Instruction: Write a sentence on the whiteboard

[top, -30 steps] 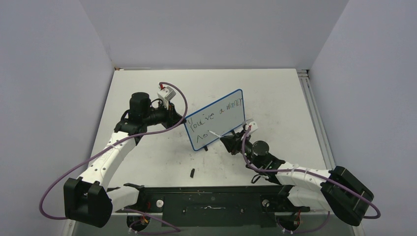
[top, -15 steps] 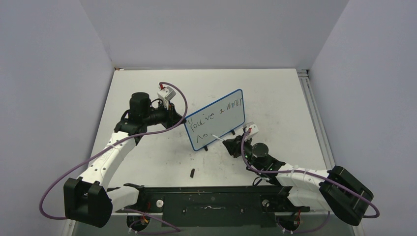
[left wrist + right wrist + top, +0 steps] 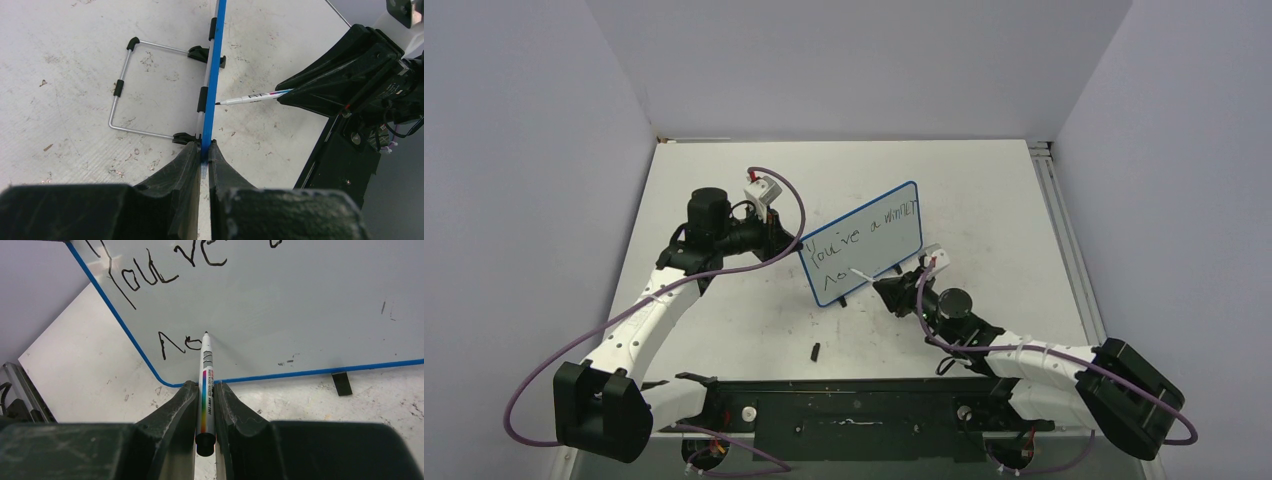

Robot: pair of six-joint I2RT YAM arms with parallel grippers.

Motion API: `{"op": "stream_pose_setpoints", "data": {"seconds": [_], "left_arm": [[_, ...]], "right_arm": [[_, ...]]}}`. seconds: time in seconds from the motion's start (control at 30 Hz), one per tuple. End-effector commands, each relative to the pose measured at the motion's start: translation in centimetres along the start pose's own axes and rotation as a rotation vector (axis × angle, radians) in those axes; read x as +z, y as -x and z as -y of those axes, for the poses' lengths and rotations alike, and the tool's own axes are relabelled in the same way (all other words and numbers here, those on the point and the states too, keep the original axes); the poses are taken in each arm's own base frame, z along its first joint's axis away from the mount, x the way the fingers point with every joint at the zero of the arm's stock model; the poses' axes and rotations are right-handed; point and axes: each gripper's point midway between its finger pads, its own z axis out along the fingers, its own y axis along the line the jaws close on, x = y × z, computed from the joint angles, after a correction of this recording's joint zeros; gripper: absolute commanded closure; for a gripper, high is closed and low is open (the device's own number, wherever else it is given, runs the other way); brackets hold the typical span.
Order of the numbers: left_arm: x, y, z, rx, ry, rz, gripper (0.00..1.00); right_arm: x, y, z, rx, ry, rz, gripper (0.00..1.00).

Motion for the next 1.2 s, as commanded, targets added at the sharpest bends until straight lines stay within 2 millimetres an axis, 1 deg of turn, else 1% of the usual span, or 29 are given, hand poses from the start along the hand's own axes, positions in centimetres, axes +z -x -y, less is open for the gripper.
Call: {"op": "stream_pose_setpoints", "data": {"seconds": [0.0,0.1,0.2,0.3,0.47,0.53,0.7,0.87,1.17], "left_arm": [[-0.2,0.3,0.9,-0.003,-0.026,0.008,1.0],[-0.2,0.3,0.8,-0.003,-0.026,0.007,1.0],[-0.1,0.2,0.8,-0.005,-0.026,0.006,1.0],[-0.2,0.3,0.9,-0.002,-0.028,0.008,1.0],[-0.2,0.3,0.9,-0.003,-0.029,0.008,1.0],[-0.1,0.4,0.9,-0.001,-0.029,0.009,1.0],[-0.2,0.3,0.9,-0.004,-0.029,0.008,1.0],[-0.1,0.3,0.9,-0.004,-0.028,0.008,1.0],[-0.1,0.3,0.8,-0.004,-0.026,0.007,1.0]], "right_arm": [[1.1,3.2,-2.5,0.016,0.088,0.092,0.95],[1.4,3.2,-2.6,0.015,0.091,0.09,0.95],[1.5,2.8,-2.2,0.013,0.074,0.081,0.95],[1.4,2.0,-1.5,0.012,0.044,0.061,0.95],[0.6,0.1,-0.5,0.023,0.018,0.014,0.95],[0.3,-0.5,0.3,0.027,-0.019,0.008,0.95],[0.0,-1.2,0.9,0.023,-0.04,-0.007,0.95],[0.4,-0.4,0.6,0.011,-0.03,0.013,0.95],[1.1,2.6,-0.5,-0.007,-0.007,0.086,0.95]]}}
